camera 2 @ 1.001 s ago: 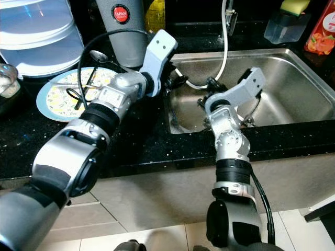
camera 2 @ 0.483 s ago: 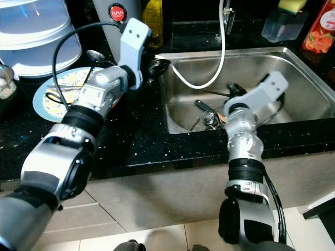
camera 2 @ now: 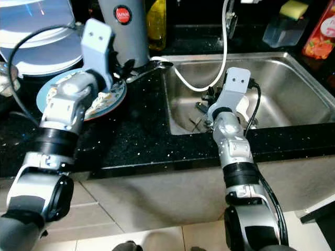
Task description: Kitchen organization
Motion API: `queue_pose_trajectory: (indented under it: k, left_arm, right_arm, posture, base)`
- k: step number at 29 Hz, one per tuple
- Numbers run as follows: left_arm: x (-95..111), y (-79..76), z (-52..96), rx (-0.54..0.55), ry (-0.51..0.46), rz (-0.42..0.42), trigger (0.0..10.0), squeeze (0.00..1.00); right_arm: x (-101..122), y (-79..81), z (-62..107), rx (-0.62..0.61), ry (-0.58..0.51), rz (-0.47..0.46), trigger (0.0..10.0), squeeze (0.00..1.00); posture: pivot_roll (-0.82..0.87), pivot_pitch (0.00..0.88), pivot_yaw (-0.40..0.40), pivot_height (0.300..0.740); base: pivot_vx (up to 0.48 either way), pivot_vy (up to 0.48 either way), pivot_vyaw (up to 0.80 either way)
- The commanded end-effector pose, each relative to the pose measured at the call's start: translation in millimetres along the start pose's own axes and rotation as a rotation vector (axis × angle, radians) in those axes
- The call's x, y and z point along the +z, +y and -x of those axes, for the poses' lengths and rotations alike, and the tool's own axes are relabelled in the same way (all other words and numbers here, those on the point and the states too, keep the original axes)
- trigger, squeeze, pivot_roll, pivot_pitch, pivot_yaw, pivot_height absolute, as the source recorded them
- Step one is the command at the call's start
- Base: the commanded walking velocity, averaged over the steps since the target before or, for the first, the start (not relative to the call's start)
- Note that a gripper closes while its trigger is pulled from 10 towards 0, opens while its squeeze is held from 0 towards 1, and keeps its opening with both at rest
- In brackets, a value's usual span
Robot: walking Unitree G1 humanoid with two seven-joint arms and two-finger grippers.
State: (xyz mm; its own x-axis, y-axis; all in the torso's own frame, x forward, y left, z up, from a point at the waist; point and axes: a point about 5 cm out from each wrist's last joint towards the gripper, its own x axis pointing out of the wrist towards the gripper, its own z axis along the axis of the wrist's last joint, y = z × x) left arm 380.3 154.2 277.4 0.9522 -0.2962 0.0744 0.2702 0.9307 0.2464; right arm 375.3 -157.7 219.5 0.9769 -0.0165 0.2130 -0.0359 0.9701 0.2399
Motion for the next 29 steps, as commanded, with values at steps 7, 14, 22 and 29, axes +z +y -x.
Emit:
queue_pose_trajectory:
  k: [7, 14, 22, 29]
  left_arm:
    - [4.0, 19.2, 28.7, 0.092, 0.004, -0.059, 10.0, 0.00]
    - [-7.0, 53.5, 62.4, -0.042, 0.125, -0.165, 10.0, 0.00]
    - [-21.0, 82.4, 64.2, 0.014, 0.217, -0.123, 10.0, 0.00]
    - [-29.5, 90.2, 52.8, -0.115, 0.287, -0.134, 10.0, 1.00]
  right_arm:
    - [38.9, -13.2, 4.4, -0.004, -0.197, -0.050, 10.0, 0.00]
    - [29.4, -21.7, 16.8, 0.032, -0.154, -0.035, 10.0, 0.00]
    - [21.3, -16.7, 19.2, 0.044, -0.129, -0.049, 10.0, 0.00]
    - [22.5, -11.8, 17.2, 0.068, -0.121, -0.054, 10.0, 0.00]
  posture:
    - [0.18, 0.018, -0.044, 0.740]
    - [0.20, 0.012, -0.048, 0.740]
    - [0.21, 0.015, -0.053, 0.740]
    - [0.20, 0.028, -0.058, 0.740]
  base:
    - [0.000, 0.000, 0.00]
    - [0.000, 0.000, 0.00]
    - [0.000, 0.000, 0.00]
    - [0.000, 0.000, 0.00]
